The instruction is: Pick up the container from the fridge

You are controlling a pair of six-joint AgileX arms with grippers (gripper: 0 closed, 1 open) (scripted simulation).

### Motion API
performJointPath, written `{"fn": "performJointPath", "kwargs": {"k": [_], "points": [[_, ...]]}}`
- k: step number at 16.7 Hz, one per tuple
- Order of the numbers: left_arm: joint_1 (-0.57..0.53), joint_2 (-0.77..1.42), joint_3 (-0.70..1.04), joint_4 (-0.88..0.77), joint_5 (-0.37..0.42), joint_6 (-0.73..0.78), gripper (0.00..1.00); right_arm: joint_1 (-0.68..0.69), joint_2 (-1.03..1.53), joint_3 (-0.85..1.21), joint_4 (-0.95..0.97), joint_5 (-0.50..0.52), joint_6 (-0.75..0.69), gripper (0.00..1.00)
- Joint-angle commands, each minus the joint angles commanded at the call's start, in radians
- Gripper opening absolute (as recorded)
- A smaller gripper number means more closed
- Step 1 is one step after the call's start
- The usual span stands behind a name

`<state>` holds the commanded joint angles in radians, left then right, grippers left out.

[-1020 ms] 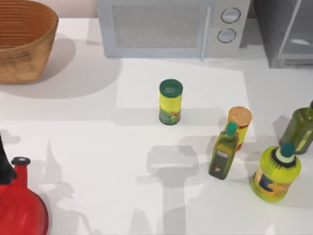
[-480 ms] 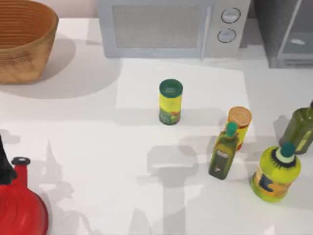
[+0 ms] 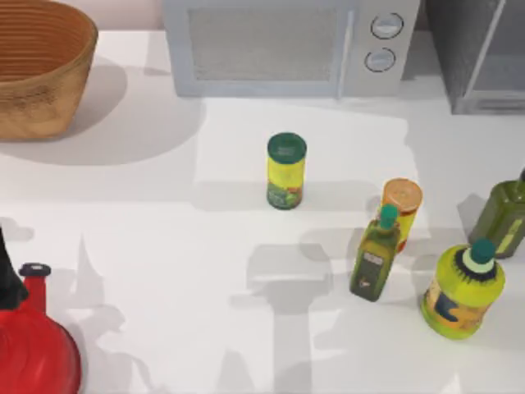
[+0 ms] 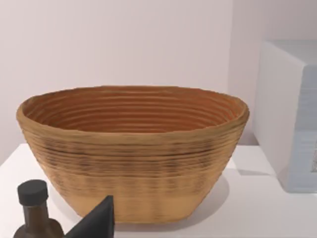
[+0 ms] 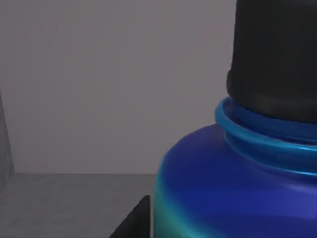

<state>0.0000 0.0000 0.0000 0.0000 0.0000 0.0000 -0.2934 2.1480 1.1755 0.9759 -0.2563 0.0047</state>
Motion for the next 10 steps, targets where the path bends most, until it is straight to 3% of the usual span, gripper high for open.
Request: {"fn": "performJointPath", "kwargs": {"k": [10], "points": [[0.0, 0.0, 0.0, 0.0, 0.0, 0.0, 1.0, -0.044, -0.154, -0.245, 0.099, -0.047, 0.001, 0.0]]}}
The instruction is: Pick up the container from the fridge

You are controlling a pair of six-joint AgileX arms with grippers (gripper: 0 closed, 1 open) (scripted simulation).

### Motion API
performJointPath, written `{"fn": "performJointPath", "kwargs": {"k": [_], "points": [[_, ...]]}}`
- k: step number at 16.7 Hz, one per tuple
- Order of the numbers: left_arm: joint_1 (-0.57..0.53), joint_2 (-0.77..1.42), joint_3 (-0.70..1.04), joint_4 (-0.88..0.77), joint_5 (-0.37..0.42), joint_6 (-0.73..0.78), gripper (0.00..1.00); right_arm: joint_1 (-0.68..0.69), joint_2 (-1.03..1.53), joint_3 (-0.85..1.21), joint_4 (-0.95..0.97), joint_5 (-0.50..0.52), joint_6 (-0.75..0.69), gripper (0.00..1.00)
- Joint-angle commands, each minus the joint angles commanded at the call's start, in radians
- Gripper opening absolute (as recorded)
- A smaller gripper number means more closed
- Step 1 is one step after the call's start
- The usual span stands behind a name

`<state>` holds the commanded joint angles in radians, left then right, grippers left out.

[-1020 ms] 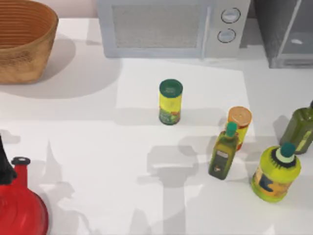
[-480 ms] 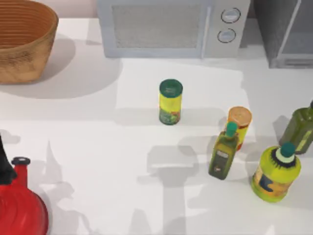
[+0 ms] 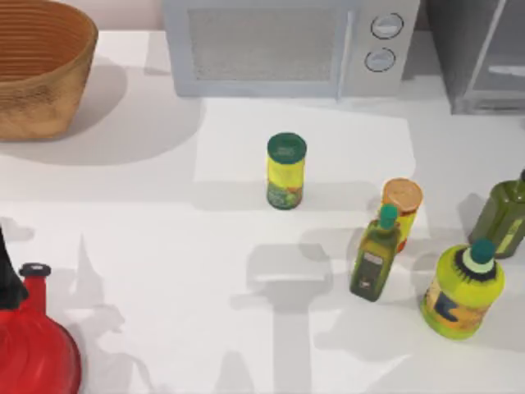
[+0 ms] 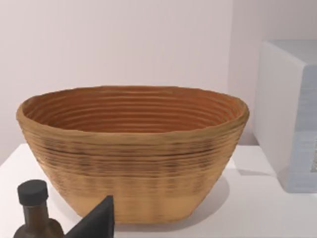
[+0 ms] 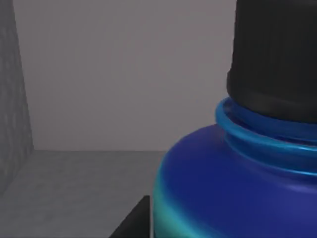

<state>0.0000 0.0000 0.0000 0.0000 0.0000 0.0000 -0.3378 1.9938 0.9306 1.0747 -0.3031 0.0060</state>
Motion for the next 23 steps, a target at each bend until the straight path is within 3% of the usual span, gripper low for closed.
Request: {"fn": "performJointPath", "kwargs": {"k": [5, 13, 18, 23], "points": [[0.0, 0.0, 0.0, 0.0, 0.0, 0.0, 1.0, -0.027, -0.097, -0.174, 0.067, -0.028, 0.001, 0.0], [0.0, 0.0, 0.0, 0.0, 0.0, 0.0, 1.0, -0.023, -0.133, -0.204, 0.055, -0.029, 0.001, 0.0], [0.0, 0.0, 0.0, 0.0, 0.0, 0.0, 1.0, 0.024, -0.364, -0.303, -0.099, 0.016, -0.007, 0.0], [0.0, 0.0, 0.0, 0.0, 0.0, 0.0, 1.0, 0.104, -0.807, -0.466, -0.352, 0.09, -0.012, 0.0]]}}
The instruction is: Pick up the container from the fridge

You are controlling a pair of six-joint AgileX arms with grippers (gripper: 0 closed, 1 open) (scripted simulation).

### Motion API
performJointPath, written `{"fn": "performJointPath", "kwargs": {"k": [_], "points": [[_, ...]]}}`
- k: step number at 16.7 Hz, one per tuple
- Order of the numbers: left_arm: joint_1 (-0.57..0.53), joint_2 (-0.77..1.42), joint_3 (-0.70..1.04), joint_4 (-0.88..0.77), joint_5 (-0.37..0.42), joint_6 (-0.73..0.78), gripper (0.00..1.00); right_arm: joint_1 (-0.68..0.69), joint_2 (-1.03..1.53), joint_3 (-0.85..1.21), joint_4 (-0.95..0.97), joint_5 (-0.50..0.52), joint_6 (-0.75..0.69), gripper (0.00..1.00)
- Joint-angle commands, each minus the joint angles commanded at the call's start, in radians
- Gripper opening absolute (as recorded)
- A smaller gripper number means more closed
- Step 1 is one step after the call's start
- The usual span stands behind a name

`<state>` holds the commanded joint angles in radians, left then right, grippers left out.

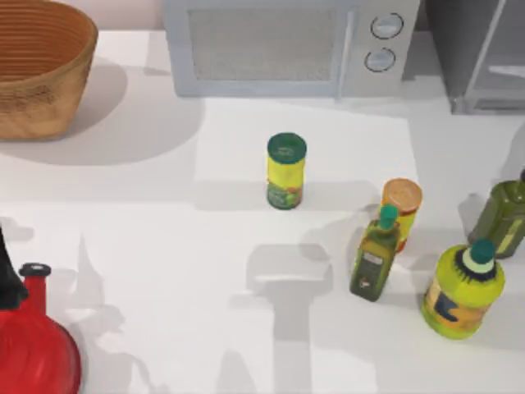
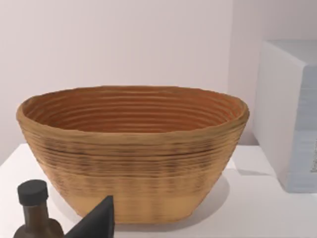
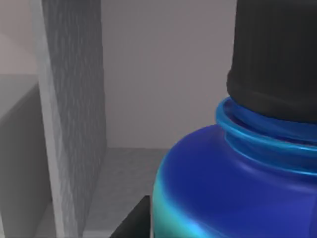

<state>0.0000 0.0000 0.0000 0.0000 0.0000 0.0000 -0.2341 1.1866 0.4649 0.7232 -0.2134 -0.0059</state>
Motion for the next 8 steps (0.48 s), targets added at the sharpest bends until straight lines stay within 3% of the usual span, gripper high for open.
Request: {"fn": "performJointPath", "kwargs": {"k": [8], "points": [[0.0, 0.0, 0.0, 0.0, 0.0, 0.0, 1.0, 0.15, -0.835, -0.299, -0.466, 0.137, 0.003, 0.0]]}}
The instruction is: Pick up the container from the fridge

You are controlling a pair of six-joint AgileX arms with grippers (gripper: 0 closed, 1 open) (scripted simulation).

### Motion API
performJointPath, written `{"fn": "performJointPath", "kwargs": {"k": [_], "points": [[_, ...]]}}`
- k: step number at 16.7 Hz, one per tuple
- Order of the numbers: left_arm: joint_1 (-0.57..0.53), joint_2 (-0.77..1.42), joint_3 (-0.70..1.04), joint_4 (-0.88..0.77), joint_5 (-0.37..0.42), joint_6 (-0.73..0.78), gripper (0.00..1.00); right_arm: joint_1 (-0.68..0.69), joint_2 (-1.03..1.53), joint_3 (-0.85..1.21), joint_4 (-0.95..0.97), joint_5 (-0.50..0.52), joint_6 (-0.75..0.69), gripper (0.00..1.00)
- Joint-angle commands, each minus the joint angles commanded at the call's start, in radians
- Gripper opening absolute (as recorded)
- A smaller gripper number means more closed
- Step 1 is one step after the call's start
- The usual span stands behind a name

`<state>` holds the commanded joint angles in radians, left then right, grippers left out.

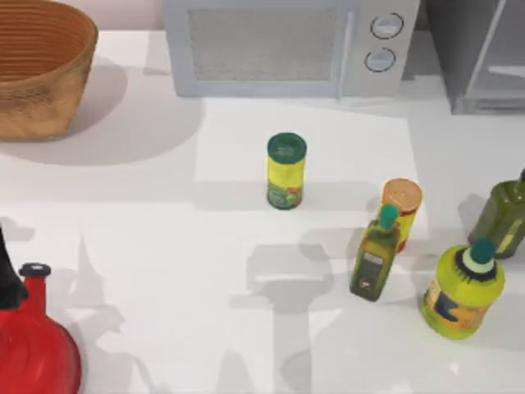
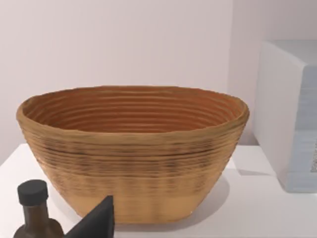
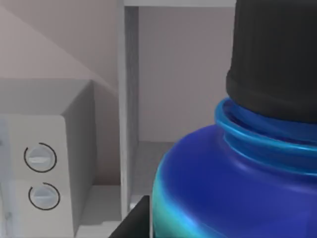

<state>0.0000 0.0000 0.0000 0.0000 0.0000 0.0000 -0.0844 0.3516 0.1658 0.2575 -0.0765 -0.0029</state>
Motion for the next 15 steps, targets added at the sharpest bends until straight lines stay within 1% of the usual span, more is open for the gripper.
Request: {"fn": "performJointPath", "kwargs": {"k": [3, 6, 13, 15], "points": [[0.0, 0.0, 0.0, 0.0, 0.0, 0.0, 1.0, 0.047, -0.212, -0.093, -0.144, 0.043, 0.001, 0.0], [0.0, 0.0, 0.0, 0.0, 0.0, 0.0, 1.0, 0.078, -0.328, -0.152, -0.237, 0.07, 0.003, 0.0], [0.0, 0.0, 0.0, 0.0, 0.0, 0.0, 1.0, 0.081, -0.347, -0.164, -0.256, 0.075, 0.005, 0.0], [0.0, 0.0, 0.0, 0.0, 0.0, 0.0, 1.0, 0.111, -0.317, -0.148, -0.236, 0.102, 0.013, 0.0]]}}
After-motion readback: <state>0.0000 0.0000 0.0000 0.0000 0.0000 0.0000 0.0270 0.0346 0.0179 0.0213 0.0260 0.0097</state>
